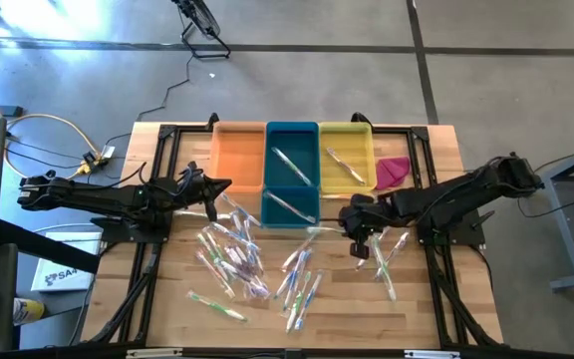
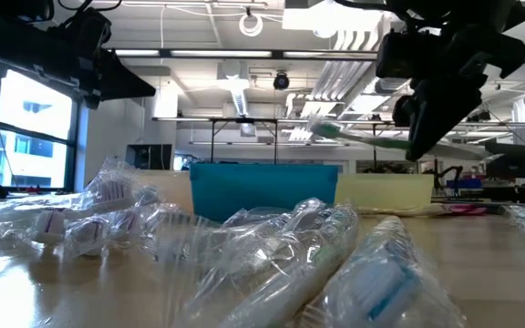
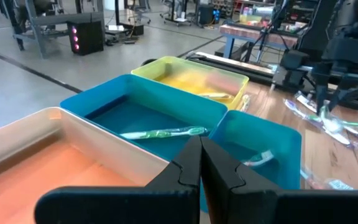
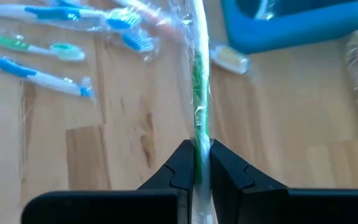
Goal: Pick & Place Toothbrushes
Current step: Put the green toothbrush into the top blue bin
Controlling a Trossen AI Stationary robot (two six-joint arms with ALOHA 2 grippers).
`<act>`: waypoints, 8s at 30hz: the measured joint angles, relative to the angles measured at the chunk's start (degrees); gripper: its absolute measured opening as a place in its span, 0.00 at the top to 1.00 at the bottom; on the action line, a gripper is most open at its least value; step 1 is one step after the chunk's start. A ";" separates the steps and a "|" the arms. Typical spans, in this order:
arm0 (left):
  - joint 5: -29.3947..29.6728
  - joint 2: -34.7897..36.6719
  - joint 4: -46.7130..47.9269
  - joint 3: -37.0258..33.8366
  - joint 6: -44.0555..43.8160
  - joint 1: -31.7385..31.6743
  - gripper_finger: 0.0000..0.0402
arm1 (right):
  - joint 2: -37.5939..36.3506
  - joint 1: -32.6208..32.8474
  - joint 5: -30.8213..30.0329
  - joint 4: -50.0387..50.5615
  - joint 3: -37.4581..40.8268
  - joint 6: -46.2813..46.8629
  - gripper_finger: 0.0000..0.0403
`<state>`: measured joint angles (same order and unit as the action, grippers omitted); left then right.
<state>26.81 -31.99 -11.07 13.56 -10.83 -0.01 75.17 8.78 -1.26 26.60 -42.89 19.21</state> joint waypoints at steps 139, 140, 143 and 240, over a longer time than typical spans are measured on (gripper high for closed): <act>1.09 -0.04 -2.29 0.00 1.55 0.00 1.00 | 24.30 -32.51 6.57 -13.45 -29.18 -3.04 0.73; 1.09 -0.03 -2.28 0.00 1.55 0.01 1.00 | 23.94 -32.51 7.25 -13.39 -29.18 -3.53 0.74; 1.11 -0.03 -2.09 0.00 1.55 -0.01 1.00 | 23.67 -32.53 11.42 -13.04 -29.18 -7.58 0.76; -0.31 -0.03 -2.49 -0.02 1.53 -0.01 1.00 | -2.98 17.11 -12.57 27.17 -8.05 69.61 1.00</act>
<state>26.50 -32.01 -13.56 13.54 -9.30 -0.01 72.20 25.89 -13.83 53.77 -50.95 88.82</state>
